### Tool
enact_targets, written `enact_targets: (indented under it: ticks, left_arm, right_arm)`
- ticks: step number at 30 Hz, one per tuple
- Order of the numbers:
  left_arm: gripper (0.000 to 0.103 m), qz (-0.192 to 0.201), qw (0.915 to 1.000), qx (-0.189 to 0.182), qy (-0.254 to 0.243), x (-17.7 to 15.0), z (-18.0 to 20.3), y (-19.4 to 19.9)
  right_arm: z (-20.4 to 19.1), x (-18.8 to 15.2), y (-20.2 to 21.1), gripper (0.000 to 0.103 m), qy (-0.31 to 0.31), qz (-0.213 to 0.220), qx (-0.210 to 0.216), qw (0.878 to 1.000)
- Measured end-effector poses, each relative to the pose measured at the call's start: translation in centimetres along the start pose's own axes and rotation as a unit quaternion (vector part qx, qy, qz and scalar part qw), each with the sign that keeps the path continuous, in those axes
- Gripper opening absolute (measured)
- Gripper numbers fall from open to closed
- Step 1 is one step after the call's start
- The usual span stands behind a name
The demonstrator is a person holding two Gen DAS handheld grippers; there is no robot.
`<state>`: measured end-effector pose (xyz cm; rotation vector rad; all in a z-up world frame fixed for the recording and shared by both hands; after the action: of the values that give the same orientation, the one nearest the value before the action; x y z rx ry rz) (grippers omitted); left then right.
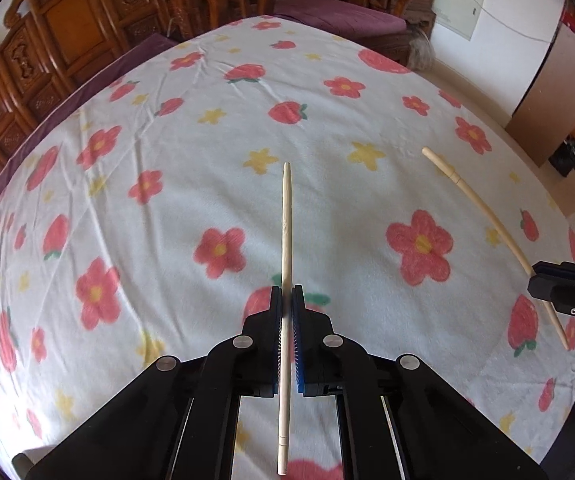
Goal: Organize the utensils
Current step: 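Grasp the second wooden chopstick with the left tool while the right tool holds its chopstick, then carry both chopsticks over the steel tray with both tools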
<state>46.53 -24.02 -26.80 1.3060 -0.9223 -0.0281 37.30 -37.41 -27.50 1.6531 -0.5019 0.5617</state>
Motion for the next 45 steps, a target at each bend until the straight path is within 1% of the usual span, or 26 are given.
enact_targets:
  ticks: [8, 16, 25, 34, 41, 45]
  left_arm:
    - [0.004, 0.038, 0.9991, 0.007, 0.015, -1.4, -1.1, 6.9]
    - [0.004, 0.071, 0.9965, 0.018, 0.042, -3.8, -3.4, 13.4]
    - [0.004, 0.099, 0.9915, 0.035, 0.077, -7.0, -6.5, 18.9]
    - [0.004, 0.109, 0.9847, 0.056, 0.123, -11.3, -11.3, 22.2]
    - [0.004, 0.108, 0.9770, 0.081, 0.165, -14.5, -15.3, 22.4]
    - [0.004, 0.104, 0.9726, 0.090, 0.187, -16.3, -17.2, 21.9]
  right_arm:
    - [-3.4, 0.8, 2.3, 0.006, 0.011, 0.021, 0.014, 1.000]
    - [-8.7, 1.9, 4.6, 0.006, 0.035, 0.042, 0.039, 0.998]
    - [-14.4, 2.5, 5.9, 0.006, 0.062, 0.053, 0.070, 0.994]
    - [-20.4, 2.5, 5.5, 0.006, 0.092, 0.047, 0.102, 0.989]
    - [-23.9, 2.1, 4.7, 0.006, 0.112, 0.036, 0.116, 0.986]
    - [-25.1, 1.8, 4.2, 0.006, 0.121, 0.030, 0.121, 0.985]
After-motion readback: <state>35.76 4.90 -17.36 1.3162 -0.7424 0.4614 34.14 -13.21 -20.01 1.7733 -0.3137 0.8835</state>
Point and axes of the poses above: each gripper's, at about its wrist camera, not at the fingertips, and y roughly against the way its jaws point, z to its right, x to its top, the point moved 2 cm from there along -y, roughly the way its jaws point, and after that the axes turned 10 degrees about z, right-handed, at the moved point
